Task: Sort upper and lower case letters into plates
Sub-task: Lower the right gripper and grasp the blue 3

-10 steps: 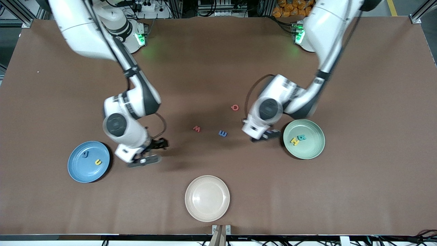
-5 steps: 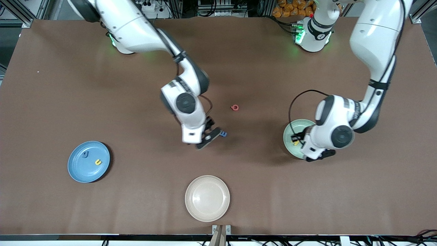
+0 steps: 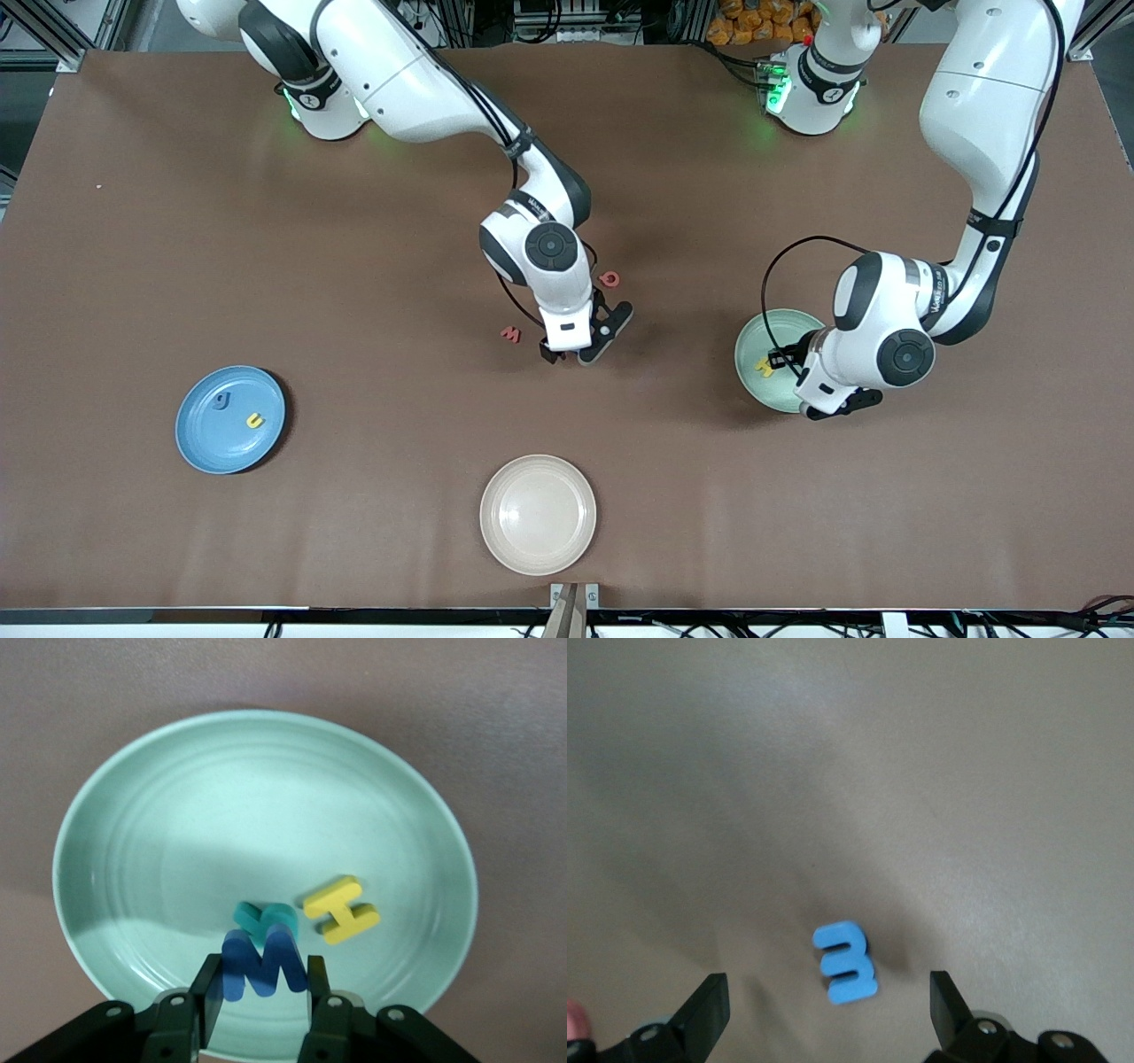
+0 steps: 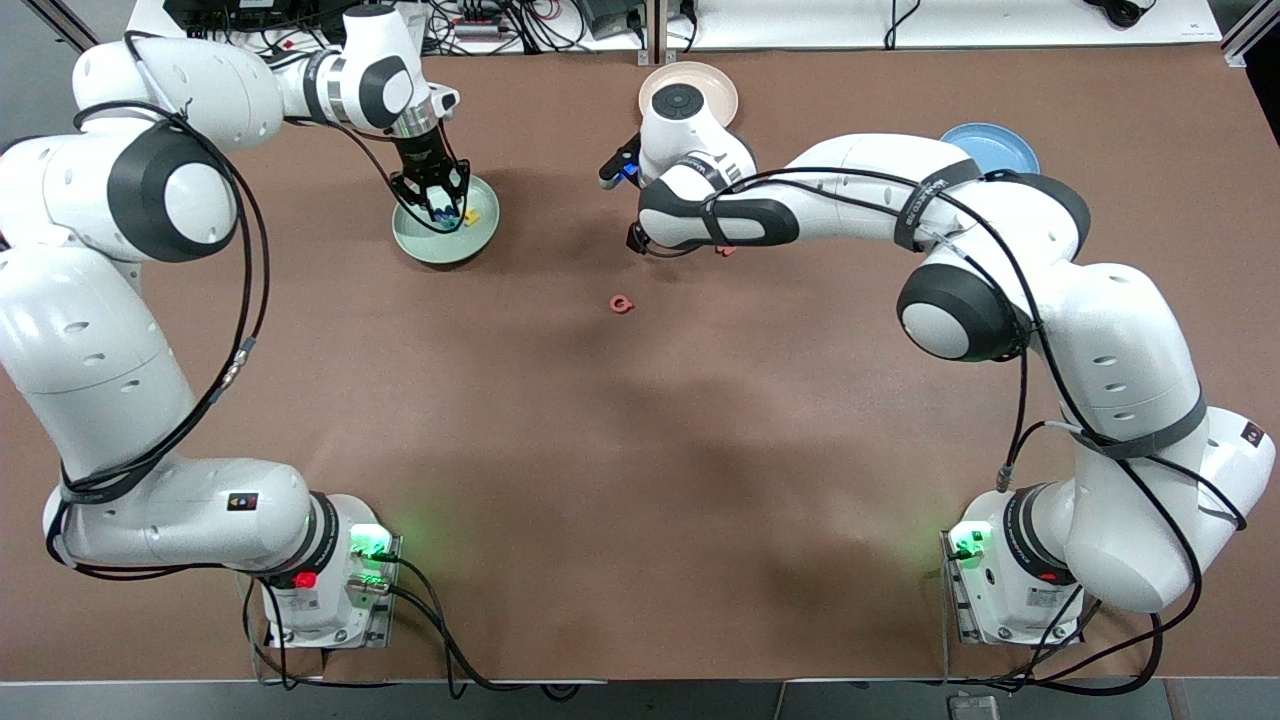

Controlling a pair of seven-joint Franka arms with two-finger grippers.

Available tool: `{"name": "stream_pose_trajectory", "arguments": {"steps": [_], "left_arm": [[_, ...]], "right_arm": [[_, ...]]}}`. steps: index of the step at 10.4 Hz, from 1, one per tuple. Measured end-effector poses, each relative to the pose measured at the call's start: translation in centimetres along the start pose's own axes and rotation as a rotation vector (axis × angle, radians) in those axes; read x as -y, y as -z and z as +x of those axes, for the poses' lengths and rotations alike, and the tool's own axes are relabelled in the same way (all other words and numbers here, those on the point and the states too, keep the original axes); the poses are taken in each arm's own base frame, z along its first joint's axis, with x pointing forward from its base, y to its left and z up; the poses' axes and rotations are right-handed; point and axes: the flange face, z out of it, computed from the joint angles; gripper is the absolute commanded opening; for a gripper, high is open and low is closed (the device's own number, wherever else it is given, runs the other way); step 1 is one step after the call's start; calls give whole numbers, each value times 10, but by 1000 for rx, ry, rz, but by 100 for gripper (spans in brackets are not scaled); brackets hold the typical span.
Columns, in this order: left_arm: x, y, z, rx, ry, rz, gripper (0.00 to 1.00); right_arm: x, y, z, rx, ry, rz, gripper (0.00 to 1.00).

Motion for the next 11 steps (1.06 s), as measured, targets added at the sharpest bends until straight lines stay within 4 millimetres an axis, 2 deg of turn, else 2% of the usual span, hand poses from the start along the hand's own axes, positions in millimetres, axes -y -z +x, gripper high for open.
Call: {"name": "stream_pose_trajectory", "arguments": {"steps": [1, 2, 3, 7, 11], "left_arm": [[7, -1, 4, -4, -5, 8, 14], [14, -2, 7, -8, -6, 14, 29], [20, -1, 9, -8, -9, 13, 99], [20, -3, 11, -15, -16, 6, 100], [0, -4, 4, -23, -6, -11, 100]], "right_arm": [[-4, -6, 1, 0, 20, -4, 100], [-5, -9, 2, 0, 34, -5, 100], [-5, -12, 2, 2, 48, -4, 100], [-3, -20, -1, 18, 95, -1, 100], [6, -14, 6, 11, 113, -1, 100]]}}
